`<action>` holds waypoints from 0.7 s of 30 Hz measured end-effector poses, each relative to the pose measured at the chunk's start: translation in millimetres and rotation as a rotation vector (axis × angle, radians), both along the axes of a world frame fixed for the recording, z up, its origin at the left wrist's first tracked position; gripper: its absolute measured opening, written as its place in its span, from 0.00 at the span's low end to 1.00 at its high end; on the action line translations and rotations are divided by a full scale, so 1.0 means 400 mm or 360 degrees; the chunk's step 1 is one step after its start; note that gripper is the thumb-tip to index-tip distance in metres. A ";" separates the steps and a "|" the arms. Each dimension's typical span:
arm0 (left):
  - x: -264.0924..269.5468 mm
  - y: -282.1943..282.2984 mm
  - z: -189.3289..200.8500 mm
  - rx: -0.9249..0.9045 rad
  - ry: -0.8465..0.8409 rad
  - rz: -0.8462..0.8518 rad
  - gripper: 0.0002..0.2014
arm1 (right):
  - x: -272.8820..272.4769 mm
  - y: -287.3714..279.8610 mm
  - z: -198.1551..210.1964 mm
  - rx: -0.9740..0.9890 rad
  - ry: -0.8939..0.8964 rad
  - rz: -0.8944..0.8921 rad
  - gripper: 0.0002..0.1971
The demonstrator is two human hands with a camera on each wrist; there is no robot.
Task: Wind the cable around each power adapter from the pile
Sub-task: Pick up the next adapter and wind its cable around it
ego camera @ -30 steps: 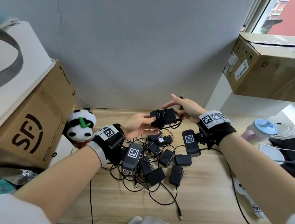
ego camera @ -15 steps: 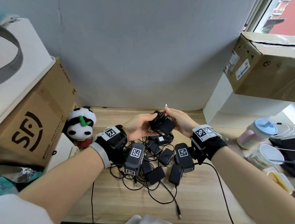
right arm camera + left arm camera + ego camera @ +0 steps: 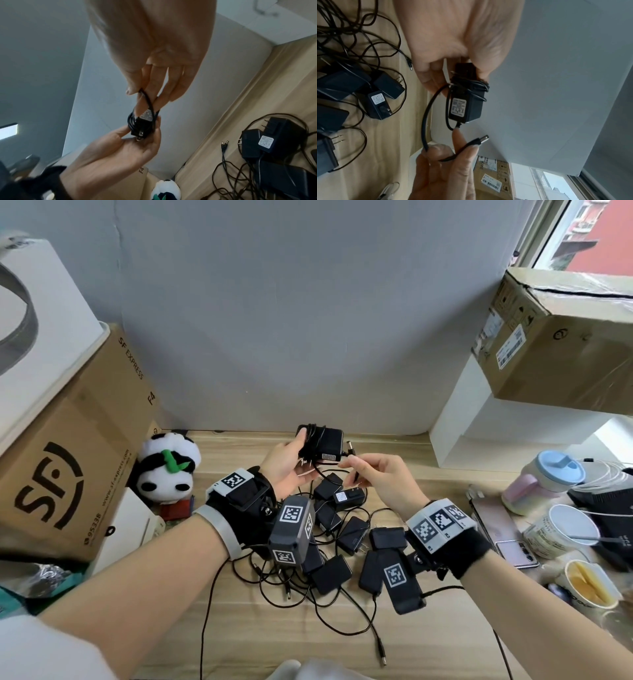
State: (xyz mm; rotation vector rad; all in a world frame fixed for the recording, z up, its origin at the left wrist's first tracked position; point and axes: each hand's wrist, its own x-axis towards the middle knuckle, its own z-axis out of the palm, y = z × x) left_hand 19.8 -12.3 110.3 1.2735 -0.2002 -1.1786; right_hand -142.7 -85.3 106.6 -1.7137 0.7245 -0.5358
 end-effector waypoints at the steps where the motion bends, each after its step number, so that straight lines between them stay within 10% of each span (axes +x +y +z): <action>1: -0.004 0.001 0.001 -0.0025 -0.0015 -0.0021 0.16 | 0.004 0.003 0.001 -0.0028 0.0018 -0.0014 0.12; 21: -0.013 0.038 0.034 -0.0118 -0.0012 -0.0449 0.11 | 0.049 -0.004 0.046 -0.0784 0.0249 -0.0274 0.01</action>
